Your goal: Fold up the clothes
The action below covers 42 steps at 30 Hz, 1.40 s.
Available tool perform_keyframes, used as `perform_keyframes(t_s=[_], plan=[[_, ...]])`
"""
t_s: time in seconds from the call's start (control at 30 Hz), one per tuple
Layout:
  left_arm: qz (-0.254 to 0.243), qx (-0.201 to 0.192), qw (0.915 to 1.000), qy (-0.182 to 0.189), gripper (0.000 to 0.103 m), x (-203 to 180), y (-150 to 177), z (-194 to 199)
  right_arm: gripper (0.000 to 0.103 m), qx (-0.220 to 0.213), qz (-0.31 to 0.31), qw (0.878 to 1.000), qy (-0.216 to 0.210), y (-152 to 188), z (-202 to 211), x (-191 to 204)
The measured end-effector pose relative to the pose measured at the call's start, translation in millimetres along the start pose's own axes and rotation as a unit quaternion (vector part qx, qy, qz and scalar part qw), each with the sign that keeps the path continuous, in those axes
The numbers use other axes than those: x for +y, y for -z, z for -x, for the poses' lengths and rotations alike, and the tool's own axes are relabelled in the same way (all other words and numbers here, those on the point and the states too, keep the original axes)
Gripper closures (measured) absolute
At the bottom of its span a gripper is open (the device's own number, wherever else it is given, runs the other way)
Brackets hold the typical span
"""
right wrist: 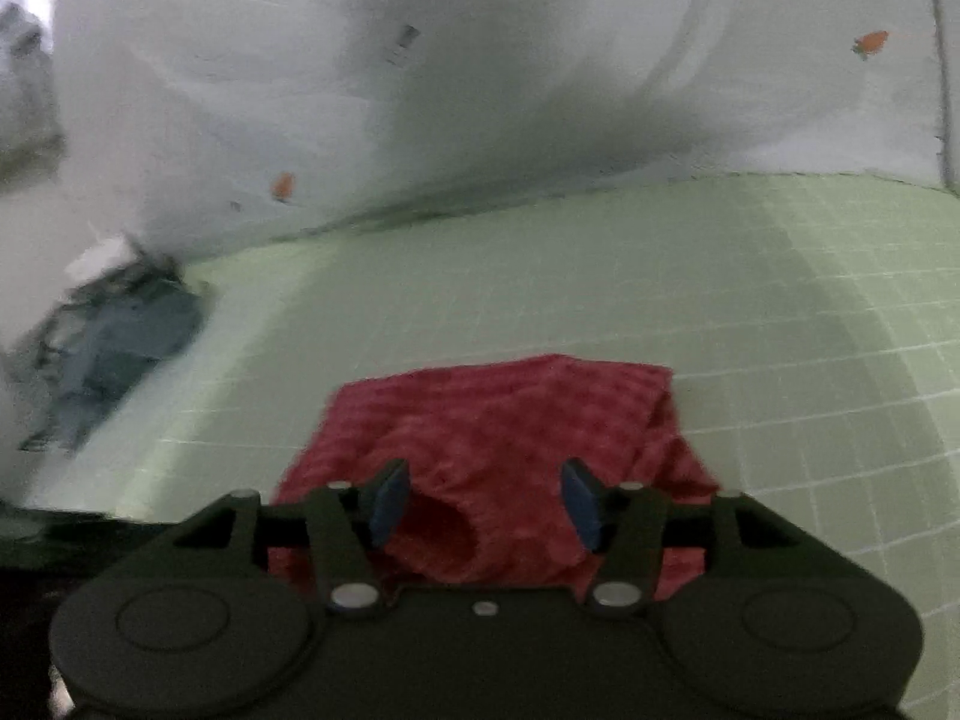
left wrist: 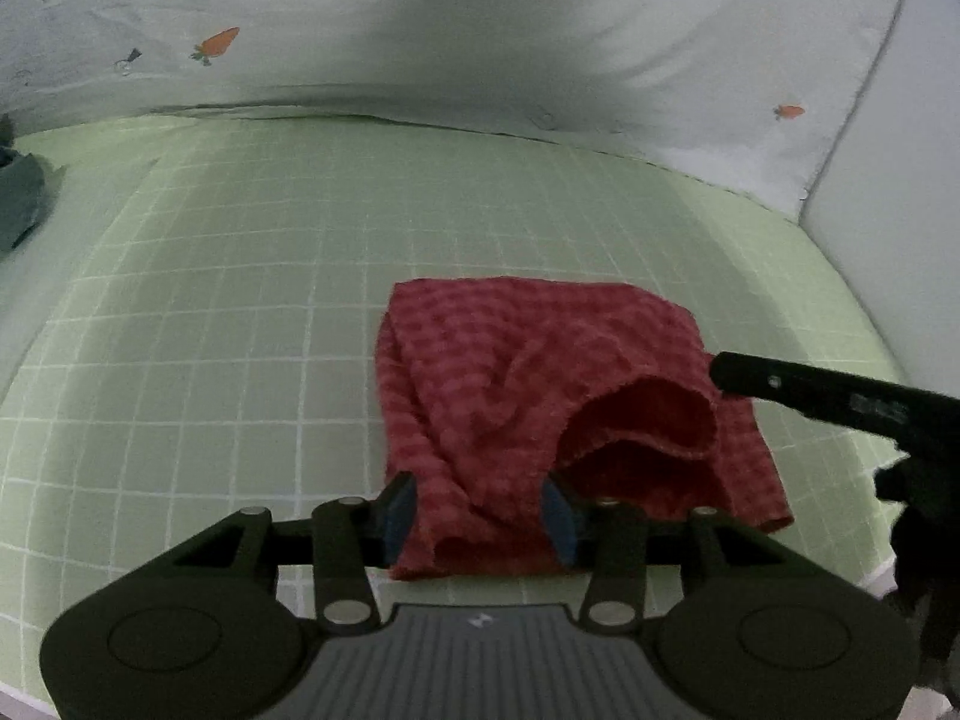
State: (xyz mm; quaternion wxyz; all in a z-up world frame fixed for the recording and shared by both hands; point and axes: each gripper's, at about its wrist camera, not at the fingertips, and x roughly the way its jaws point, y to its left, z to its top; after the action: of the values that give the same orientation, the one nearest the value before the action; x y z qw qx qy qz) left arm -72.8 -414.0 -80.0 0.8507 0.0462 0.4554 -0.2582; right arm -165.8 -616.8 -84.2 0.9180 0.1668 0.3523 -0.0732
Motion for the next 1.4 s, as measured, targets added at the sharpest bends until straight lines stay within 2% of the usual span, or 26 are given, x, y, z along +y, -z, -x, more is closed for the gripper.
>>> perform_keyframes(t_s=[0.1, 0.17, 0.33, 0.4, 0.47, 0.5, 0.6, 0.63, 0.8, 0.97, 1.03, 1.1, 1.13, 1.17, 1.2, 1.23, 1.3, 1.4], plan=[[-0.006, 0.004, 0.9997, -0.022, 0.054, -2.2, -1.8, -5.4, 0.046, 0.021, 0.009, 0.999, 0.028, -3.1, -22.7, 6.0], [-0.006, 0.006, 0.9996, -0.026, 0.051, -2.8, -2.3, -8.2, 0.046, 0.049, 0.026, 0.998, 0.033, 0.5, -33.2, 11.5], [0.014, 0.009, 0.9996, -0.024, 0.045, 3.4, -3.1, -11.8, 0.046, 0.110, 0.106, 0.987, 0.047, 35.6, -37.9, 27.2], [0.024, 0.010, 0.9993, -0.028, 0.042, 5.3, -5.0, -15.6, 0.045, 0.114, 0.119, 0.985, 0.047, 44.1, -33.9, 27.5], [0.029, 0.011, 0.9991, -0.030, 0.033, 5.9, -7.0, -19.7, 0.040, 0.106, 0.129, 0.985, 0.051, 45.3, -27.5, 27.2], [0.031, 0.011, 0.9990, -0.031, 0.033, 5.1, -8.7, -23.5, 0.035, 0.098, 0.137, 0.984, 0.056, 43.9, -23.7, 26.9], [0.032, 0.023, 0.9988, -0.031, 0.030, 4.0, -11.3, -37.1, 0.015, 0.081, 0.098, 0.989, 0.078, 37.3, -22.4, 12.6], [0.035, 0.028, 0.9985, -0.030, 0.030, 4.9, -11.5, -41.7, 0.012, 0.076, 0.084, 0.990, 0.085, 35.1, -22.2, 7.5], [0.029, 0.062, 0.9974, -0.022, 0.029, 13.9, -13.6, -70.1, 0.008, 0.079, -0.014, 0.991, 0.110, 26.7, -37.6, -21.5], [-0.001, 0.081, 0.9967, -0.003, 0.028, 18.3, -21.0, -91.2, 0.009, 0.094, -0.062, 0.986, 0.123, 18.7, -54.6, -26.5], [-0.008, 0.081, 0.9966, 0.012, 0.030, 18.3, -26.5, -95.6, 0.018, 0.100, -0.067, 0.986, 0.119, 16.1, -58.9, -23.0], [-0.020, 0.085, 0.9958, 0.029, 0.042, 16.4, -31.8, -98.8, 0.030, 0.104, -0.070, 0.985, 0.118, 13.3, -63.7, -18.6], [-0.030, 0.087, 0.9951, 0.037, 0.055, 14.3, -34.3, -100.0, 0.043, 0.104, -0.069, 0.985, 0.120, 11.7, -66.4, -16.2], [-0.039, 0.089, 0.9943, 0.044, 0.075, 11.4, -36.5, -101.6, 0.050, 0.105, -0.062, 0.985, 0.119, 10.3, -68.2, -12.6], [-0.046, 0.091, 0.9934, 0.052, 0.084, 7.7, -38.4, -103.8, 0.069, 0.107, -0.054, 0.986, 0.117, 9.0, -69.7, -8.7], [-0.052, 0.094, 0.9925, 0.059, 0.087, 4.0, -40.3, -105.9, 0.079, 0.108, -0.046, 0.986, 0.115, 7.6, -71.3, -4.9], [-0.070, 0.094, 0.9906, 0.070, 0.089, -7.1, -44.9, -110.6, 0.090, 0.109, -0.024, 0.986, 0.122, 4.9, -73.6, -0.2], [-0.097, 0.088, 0.9879, 0.083, 0.091, -29.4, -55.7, -118.8, 0.095, 0.100, -0.012, 0.986, 0.134, -0.2, -70.6, -9.1]])
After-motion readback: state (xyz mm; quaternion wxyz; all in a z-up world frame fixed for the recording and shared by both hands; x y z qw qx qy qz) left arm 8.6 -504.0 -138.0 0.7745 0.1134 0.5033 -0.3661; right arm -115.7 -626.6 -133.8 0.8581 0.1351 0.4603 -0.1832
